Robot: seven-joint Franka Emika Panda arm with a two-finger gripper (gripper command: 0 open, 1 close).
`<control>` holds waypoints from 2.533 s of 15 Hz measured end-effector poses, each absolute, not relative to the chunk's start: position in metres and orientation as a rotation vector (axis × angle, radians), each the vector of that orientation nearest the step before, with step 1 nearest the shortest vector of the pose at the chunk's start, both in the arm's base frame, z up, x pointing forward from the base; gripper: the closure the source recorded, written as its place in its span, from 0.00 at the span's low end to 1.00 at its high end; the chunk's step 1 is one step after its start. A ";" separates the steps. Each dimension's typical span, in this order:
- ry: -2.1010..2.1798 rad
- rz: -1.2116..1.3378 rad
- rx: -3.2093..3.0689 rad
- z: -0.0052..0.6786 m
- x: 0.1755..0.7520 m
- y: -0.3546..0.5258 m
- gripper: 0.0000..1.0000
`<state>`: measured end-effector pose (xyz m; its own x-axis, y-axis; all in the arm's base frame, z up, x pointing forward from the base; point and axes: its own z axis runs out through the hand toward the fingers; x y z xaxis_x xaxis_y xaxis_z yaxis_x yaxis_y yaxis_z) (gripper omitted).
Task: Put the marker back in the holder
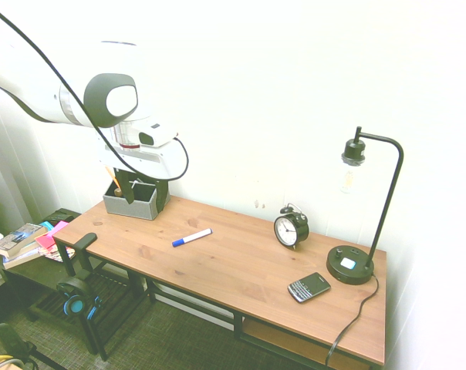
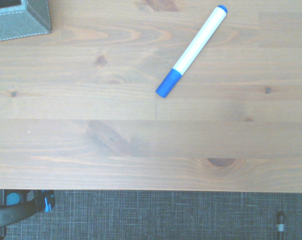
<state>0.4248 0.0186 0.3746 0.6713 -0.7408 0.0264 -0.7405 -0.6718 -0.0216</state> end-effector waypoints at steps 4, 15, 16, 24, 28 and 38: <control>1.393 -0.102 -2.786 0.366 0.425 0.017 0.00; 2.031 -0.177 -2.491 0.228 0.480 0.041 1.00; 2.037 -0.178 -2.483 0.221 0.490 0.043 1.00; 2.040 -0.128 -2.396 0.183 0.534 0.042 1.00; 2.023 -0.108 -2.381 0.165 0.547 0.038 1.00; 2.001 -0.106 -2.387 0.158 0.557 0.024 1.00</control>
<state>0.5572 0.0244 0.1578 0.1736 -0.9842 0.0361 -0.9825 -0.1756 -0.0629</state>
